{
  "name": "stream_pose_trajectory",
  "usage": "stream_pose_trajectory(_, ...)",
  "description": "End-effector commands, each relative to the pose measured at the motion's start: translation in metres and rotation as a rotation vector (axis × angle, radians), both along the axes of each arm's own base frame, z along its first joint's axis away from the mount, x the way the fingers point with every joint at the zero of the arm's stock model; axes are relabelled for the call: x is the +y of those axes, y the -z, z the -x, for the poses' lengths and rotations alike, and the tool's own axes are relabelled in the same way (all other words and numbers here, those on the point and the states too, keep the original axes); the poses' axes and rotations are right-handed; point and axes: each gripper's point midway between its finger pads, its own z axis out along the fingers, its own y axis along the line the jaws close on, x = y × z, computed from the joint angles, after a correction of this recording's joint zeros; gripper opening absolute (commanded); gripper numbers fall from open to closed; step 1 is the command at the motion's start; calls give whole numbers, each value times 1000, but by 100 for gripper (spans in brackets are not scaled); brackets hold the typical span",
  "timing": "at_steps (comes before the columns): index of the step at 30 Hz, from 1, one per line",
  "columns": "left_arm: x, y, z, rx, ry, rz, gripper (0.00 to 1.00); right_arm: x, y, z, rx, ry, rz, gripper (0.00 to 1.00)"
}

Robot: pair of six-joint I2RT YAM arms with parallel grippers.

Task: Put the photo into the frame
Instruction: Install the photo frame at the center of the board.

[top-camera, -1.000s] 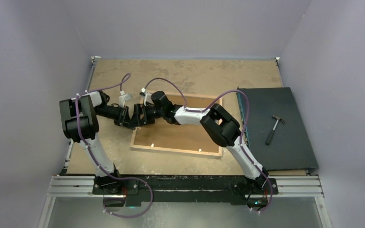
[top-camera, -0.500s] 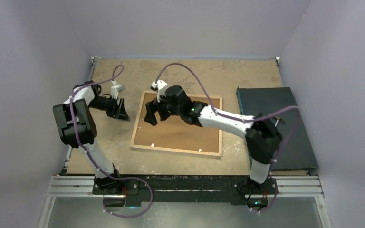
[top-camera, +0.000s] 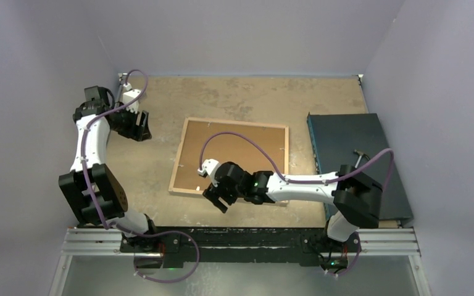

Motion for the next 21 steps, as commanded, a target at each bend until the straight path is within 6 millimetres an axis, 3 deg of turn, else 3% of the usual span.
stream_pose_trajectory(1, 13, -11, -3, -16, -76, -26, 64, -3, -4, -19, -117, 60, 24, 80)
stream_pose_trajectory(5, 6, -11, 3, -31, -54, -3, 65, -2, 1, -27, -155, 90, 52, 79)
stream_pose_trajectory(13, -6, -19, 10, -176, 59, -37, 75, -1, 26, -15, -155, 53, 97, 71)
stream_pose_trajectory(21, -21, -3, 19, -177, 149, 13, 74, -3, 39, -21, -189, 89, 165, 40)
